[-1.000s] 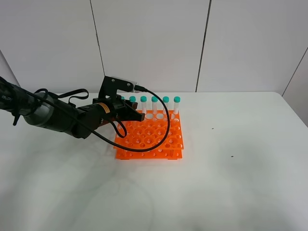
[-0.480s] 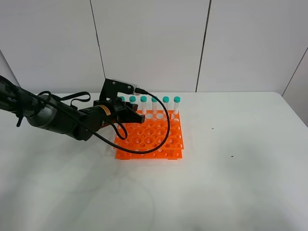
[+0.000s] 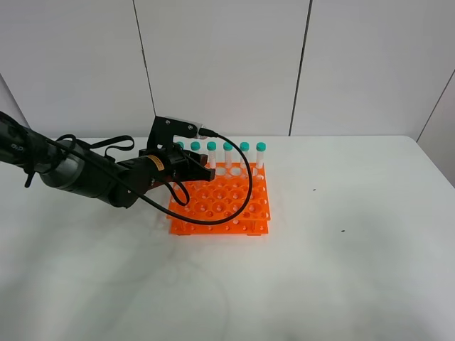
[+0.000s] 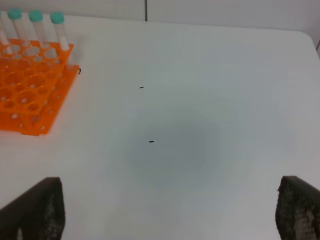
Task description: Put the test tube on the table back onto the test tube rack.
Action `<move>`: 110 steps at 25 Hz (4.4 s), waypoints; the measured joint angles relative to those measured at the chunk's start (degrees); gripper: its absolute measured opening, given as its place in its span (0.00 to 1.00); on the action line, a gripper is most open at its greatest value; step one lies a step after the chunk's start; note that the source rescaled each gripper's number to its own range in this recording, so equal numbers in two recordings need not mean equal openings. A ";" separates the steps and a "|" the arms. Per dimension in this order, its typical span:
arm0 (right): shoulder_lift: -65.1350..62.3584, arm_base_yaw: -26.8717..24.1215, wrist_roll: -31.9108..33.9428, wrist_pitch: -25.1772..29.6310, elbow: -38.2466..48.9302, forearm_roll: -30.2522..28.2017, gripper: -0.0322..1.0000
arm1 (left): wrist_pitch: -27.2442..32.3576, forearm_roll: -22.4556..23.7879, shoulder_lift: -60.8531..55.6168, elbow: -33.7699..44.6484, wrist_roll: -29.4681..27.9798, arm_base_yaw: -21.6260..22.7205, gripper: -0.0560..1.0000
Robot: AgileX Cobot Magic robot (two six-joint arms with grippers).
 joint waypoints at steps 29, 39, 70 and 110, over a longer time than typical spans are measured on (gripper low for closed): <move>0.00 0.00 0.00 0.00 0.00 0.00 0.99 | 59.10 4.22 -22.62 -14.46 -2.44 3.13 0.97; 0.00 0.00 0.00 0.00 0.00 0.00 0.99 | 94.96 -4.17 -7.64 -38.70 4.06 12.97 0.97; 0.00 0.00 0.06 0.00 0.00 0.00 0.99 | 105.62 -4.46 -38.61 -3.00 5.93 29.10 0.97; 0.00 0.00 0.06 0.00 0.00 0.00 0.99 | 99.22 -4.11 -115.62 26.68 4.17 29.10 0.97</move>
